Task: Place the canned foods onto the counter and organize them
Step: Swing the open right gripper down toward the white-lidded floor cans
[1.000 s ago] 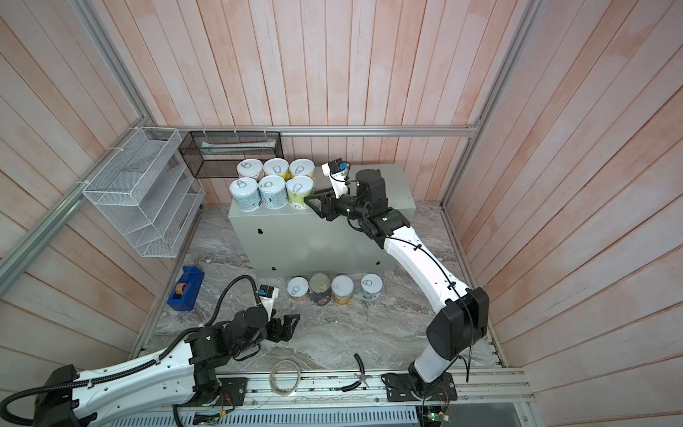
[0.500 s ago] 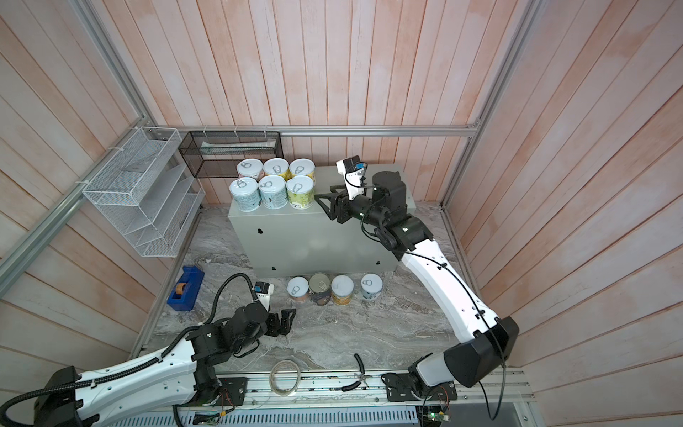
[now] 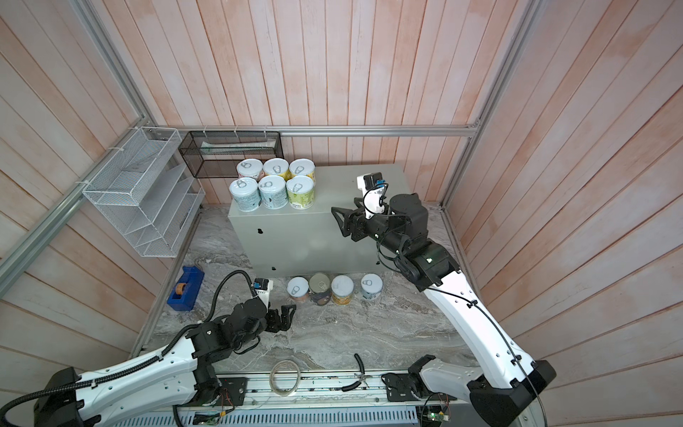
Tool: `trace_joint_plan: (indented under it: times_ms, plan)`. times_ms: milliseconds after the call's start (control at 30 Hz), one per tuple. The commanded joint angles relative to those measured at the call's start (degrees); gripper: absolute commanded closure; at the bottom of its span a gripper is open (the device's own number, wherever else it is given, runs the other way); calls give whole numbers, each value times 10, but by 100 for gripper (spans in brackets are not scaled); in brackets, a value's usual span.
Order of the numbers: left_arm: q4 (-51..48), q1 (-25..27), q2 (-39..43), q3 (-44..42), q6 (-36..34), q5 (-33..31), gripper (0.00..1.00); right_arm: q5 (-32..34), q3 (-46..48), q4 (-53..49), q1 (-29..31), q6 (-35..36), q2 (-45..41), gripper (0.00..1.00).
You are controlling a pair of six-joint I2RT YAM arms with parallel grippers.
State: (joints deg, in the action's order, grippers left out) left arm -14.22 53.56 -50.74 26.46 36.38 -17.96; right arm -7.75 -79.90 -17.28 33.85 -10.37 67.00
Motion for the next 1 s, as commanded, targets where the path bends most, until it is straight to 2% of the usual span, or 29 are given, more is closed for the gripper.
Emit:
trace_joint_plan:
  times_ms: [0, 100, 300, 467, 633, 867, 967]
  plan:
    - [1, -5, -12, 31, -21, 8, 0, 60, 29, -42, 27, 16, -27, 25]
    - [14, -5, -9, 31, -22, 14, 0, 89, 77, -44, 54, 15, -60, 24]
    - [-4, -5, 2, 27, -13, 24, 0, 121, 182, -57, 90, -33, -134, 24]
    - [-20, -5, 26, 24, 1, 14, 1, 136, 243, -78, 96, -78, -184, 24]
    - [-13, -4, 43, 10, 11, 16, 2, 151, 325, -57, 102, -116, -224, 22]
    - [-17, -5, 10, 23, 8, 18, 3, 241, 353, -72, 102, -139, -207, 21]
    - [-2, -5, 2, 18, 8, 20, 3, 251, 359, -75, 97, -144, -191, 19]
